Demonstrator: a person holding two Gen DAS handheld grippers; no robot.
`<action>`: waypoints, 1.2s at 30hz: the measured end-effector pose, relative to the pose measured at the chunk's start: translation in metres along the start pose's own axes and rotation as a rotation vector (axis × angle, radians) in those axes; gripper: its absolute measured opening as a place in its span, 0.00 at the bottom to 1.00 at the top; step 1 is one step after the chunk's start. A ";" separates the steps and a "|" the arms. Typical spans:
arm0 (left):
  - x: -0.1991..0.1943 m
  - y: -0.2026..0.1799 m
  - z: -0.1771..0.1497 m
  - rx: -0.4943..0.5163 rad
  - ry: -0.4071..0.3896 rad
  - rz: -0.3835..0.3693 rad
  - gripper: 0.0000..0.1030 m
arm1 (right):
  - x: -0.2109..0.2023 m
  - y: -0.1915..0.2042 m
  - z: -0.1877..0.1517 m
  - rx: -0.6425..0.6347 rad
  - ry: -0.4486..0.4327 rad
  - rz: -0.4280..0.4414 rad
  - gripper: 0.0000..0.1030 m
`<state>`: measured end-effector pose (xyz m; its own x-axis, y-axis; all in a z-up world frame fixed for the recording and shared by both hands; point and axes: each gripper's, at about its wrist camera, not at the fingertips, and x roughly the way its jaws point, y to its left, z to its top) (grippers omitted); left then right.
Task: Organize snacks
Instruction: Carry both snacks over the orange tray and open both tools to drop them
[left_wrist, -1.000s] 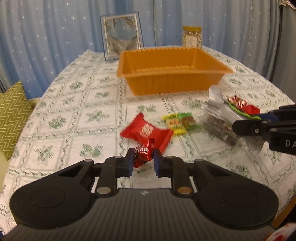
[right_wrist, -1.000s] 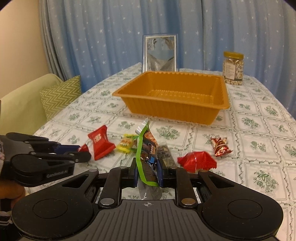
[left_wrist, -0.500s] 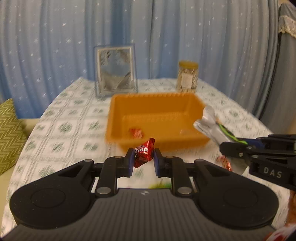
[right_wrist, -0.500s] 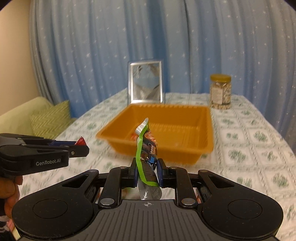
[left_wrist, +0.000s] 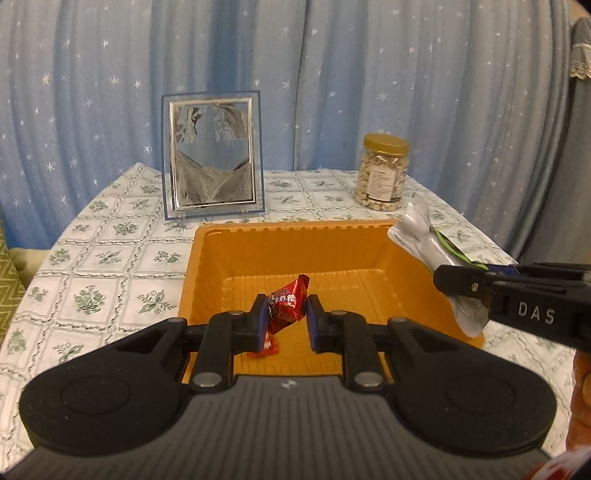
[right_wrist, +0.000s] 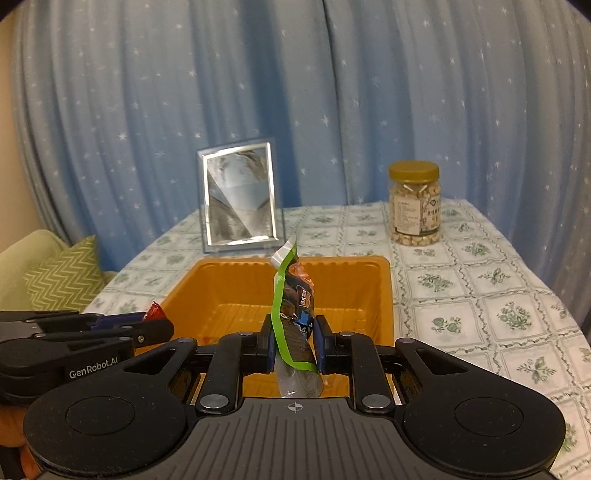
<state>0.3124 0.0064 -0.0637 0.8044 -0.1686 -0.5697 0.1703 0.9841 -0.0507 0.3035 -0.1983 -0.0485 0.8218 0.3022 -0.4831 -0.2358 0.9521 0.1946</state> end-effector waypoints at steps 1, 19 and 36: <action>0.007 0.002 0.002 -0.008 0.006 0.002 0.19 | 0.006 -0.001 0.001 -0.004 0.004 -0.002 0.20; 0.063 0.013 0.012 -0.017 0.062 0.033 0.36 | 0.063 -0.002 0.001 0.000 0.093 -0.008 0.20; 0.058 0.020 0.013 -0.034 0.052 0.049 0.36 | 0.063 -0.004 0.002 0.016 0.087 -0.013 0.20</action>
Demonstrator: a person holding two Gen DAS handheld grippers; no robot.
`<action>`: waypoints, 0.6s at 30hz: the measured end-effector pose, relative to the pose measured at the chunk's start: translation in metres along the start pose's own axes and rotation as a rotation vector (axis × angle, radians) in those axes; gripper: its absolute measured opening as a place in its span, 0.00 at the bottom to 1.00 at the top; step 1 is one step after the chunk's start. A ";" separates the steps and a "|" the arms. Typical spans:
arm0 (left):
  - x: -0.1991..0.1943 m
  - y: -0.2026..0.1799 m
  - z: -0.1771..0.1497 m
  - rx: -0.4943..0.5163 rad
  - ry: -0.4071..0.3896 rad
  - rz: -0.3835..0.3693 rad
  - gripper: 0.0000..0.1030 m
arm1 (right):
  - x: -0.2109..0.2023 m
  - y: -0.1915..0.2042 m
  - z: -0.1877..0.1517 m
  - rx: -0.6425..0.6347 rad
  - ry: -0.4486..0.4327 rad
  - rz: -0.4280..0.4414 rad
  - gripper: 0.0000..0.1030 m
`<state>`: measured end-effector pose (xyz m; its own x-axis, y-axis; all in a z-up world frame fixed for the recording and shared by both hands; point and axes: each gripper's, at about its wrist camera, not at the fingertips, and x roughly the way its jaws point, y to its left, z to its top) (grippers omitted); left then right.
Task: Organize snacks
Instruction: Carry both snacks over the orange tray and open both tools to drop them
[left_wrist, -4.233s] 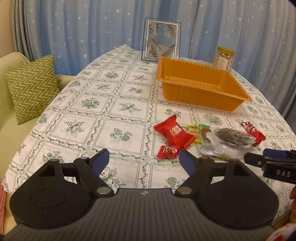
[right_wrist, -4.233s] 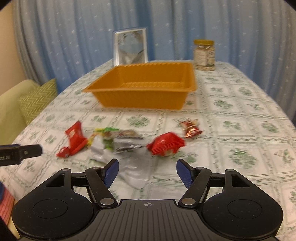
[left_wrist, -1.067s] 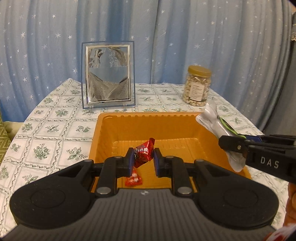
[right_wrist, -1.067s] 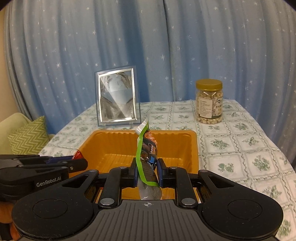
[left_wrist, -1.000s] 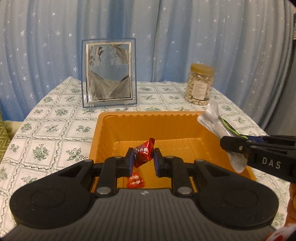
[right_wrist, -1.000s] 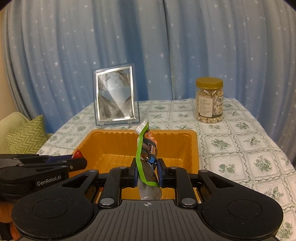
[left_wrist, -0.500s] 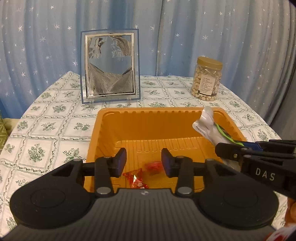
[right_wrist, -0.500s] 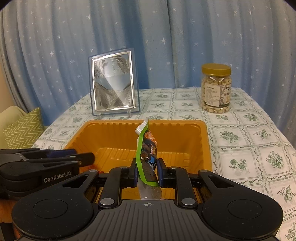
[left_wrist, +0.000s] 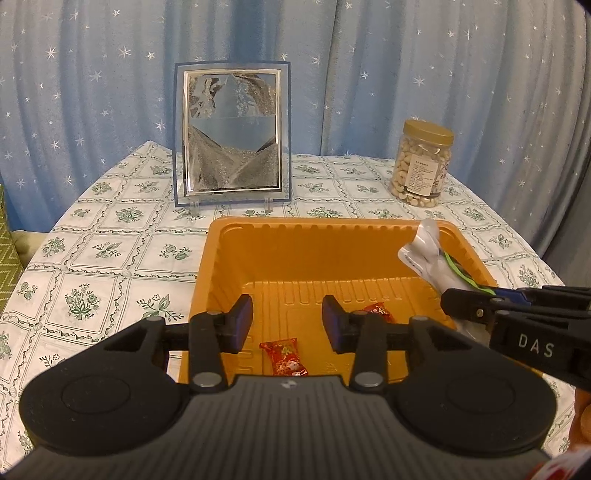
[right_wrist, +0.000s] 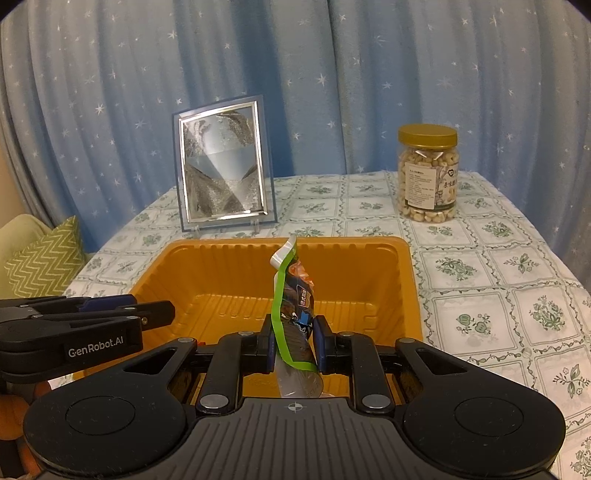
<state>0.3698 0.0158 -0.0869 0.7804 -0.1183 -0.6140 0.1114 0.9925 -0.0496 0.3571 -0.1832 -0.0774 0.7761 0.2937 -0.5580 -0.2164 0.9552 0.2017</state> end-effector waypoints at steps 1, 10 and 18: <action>0.000 0.000 0.000 0.001 0.000 0.002 0.36 | -0.001 0.001 0.000 0.001 -0.004 0.004 0.20; -0.003 0.002 0.000 -0.006 -0.012 0.004 0.37 | -0.004 -0.004 0.001 0.021 -0.040 -0.002 0.56; -0.008 0.001 0.001 -0.005 -0.026 0.001 0.37 | -0.010 -0.007 0.003 0.027 -0.065 -0.012 0.56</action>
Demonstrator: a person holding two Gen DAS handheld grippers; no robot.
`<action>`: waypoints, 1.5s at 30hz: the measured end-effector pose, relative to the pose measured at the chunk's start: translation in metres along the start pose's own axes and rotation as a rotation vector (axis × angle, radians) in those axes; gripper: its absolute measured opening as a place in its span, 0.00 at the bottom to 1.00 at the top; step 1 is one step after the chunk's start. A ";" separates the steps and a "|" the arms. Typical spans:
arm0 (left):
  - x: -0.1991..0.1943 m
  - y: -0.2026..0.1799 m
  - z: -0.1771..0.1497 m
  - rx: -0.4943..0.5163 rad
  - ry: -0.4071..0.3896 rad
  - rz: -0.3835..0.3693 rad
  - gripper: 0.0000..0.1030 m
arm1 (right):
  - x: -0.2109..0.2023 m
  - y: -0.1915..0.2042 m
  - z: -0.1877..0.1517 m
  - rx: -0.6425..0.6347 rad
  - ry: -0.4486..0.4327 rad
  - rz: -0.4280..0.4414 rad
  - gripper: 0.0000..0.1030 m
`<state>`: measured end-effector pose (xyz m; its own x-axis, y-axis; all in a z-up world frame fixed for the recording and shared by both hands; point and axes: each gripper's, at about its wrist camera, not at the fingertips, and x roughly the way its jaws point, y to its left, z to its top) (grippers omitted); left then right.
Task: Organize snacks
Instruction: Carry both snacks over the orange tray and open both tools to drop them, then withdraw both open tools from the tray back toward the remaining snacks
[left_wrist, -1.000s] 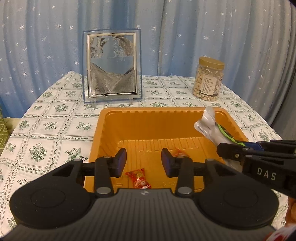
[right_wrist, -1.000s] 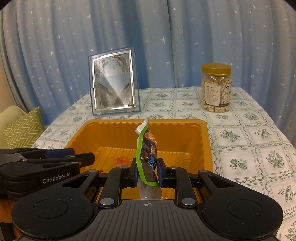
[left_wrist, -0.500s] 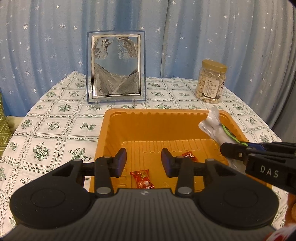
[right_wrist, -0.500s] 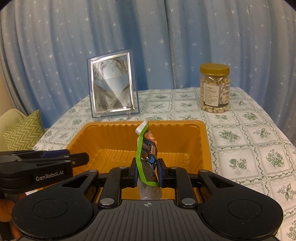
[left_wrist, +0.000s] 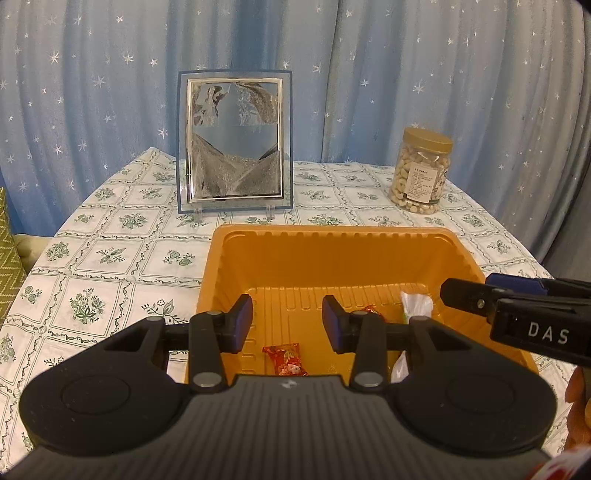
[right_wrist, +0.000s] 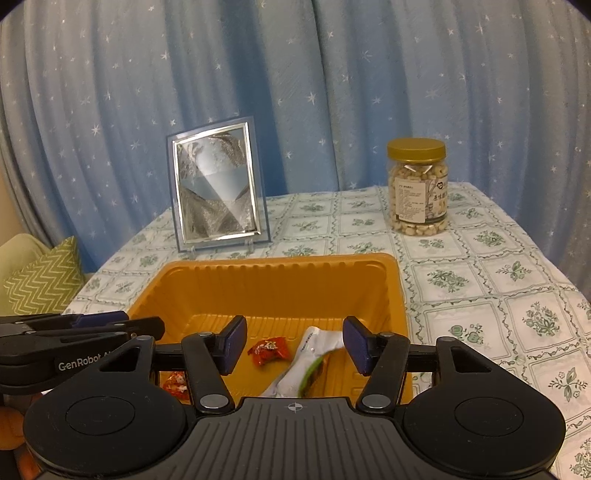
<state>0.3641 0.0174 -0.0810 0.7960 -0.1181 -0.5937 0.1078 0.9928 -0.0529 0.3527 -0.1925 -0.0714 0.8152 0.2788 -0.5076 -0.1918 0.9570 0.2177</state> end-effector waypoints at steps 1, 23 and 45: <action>-0.002 0.000 0.000 0.000 -0.004 -0.001 0.37 | -0.001 0.000 0.000 0.001 -0.005 -0.003 0.56; -0.091 -0.011 -0.029 0.019 -0.068 0.009 0.41 | -0.094 -0.016 -0.021 0.069 -0.109 -0.055 0.56; -0.179 0.007 -0.145 -0.016 0.025 0.084 0.59 | -0.164 0.035 -0.139 -0.074 0.043 0.110 0.56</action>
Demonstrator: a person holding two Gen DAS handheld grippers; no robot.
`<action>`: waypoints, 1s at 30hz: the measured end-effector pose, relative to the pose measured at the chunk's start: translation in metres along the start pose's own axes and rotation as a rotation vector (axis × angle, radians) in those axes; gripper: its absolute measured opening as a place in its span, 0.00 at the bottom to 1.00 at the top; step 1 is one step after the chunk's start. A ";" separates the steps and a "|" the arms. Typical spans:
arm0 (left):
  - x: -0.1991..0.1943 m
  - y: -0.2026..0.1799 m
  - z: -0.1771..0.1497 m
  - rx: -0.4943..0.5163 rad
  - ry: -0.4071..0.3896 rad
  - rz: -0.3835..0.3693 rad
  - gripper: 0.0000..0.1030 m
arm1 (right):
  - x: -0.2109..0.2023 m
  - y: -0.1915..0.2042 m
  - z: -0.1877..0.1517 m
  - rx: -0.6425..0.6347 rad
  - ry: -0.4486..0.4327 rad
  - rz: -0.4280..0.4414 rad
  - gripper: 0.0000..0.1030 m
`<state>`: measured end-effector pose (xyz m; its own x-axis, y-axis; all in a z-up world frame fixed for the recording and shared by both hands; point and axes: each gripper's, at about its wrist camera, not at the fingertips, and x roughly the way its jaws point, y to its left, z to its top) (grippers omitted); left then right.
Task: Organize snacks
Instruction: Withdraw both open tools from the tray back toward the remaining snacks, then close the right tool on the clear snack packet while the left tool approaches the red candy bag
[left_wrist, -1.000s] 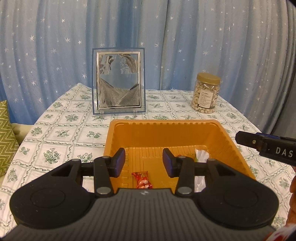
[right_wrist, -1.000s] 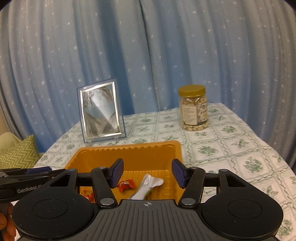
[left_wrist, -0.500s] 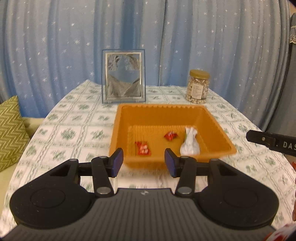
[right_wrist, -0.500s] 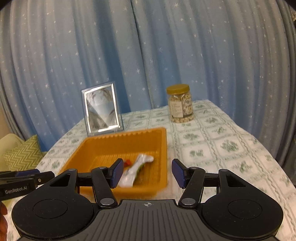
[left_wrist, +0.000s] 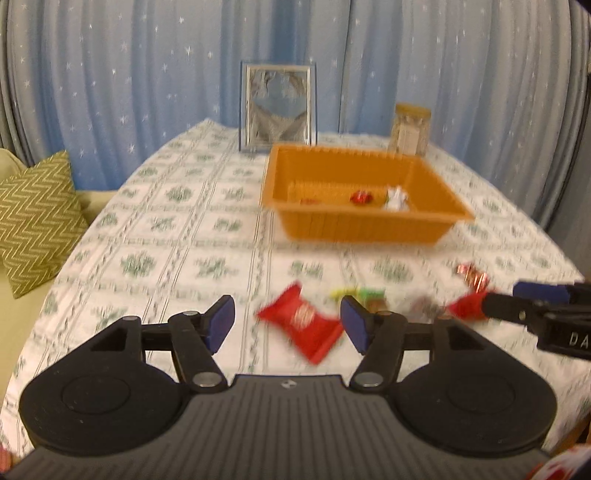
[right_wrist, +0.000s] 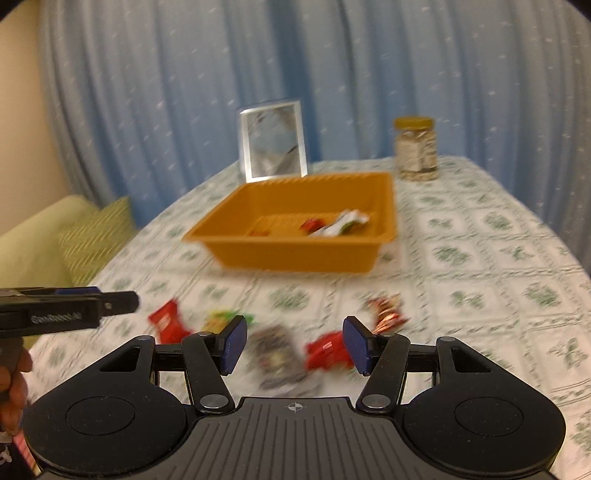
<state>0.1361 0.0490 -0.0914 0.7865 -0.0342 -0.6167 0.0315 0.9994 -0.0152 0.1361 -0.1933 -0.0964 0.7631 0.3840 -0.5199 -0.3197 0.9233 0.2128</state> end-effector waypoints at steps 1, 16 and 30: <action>0.001 0.001 -0.003 0.004 0.010 0.004 0.59 | 0.003 0.003 -0.002 -0.011 0.007 0.010 0.56; 0.023 0.011 -0.013 -0.024 0.050 -0.008 0.71 | 0.042 -0.008 -0.005 -0.007 0.104 -0.019 0.56; 0.033 0.015 -0.015 -0.046 0.060 0.003 0.73 | 0.067 0.007 -0.013 -0.117 0.182 0.004 0.56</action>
<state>0.1532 0.0631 -0.1239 0.7480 -0.0317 -0.6629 -0.0005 0.9988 -0.0482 0.1783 -0.1612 -0.1404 0.6509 0.3706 -0.6626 -0.3935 0.9111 0.1230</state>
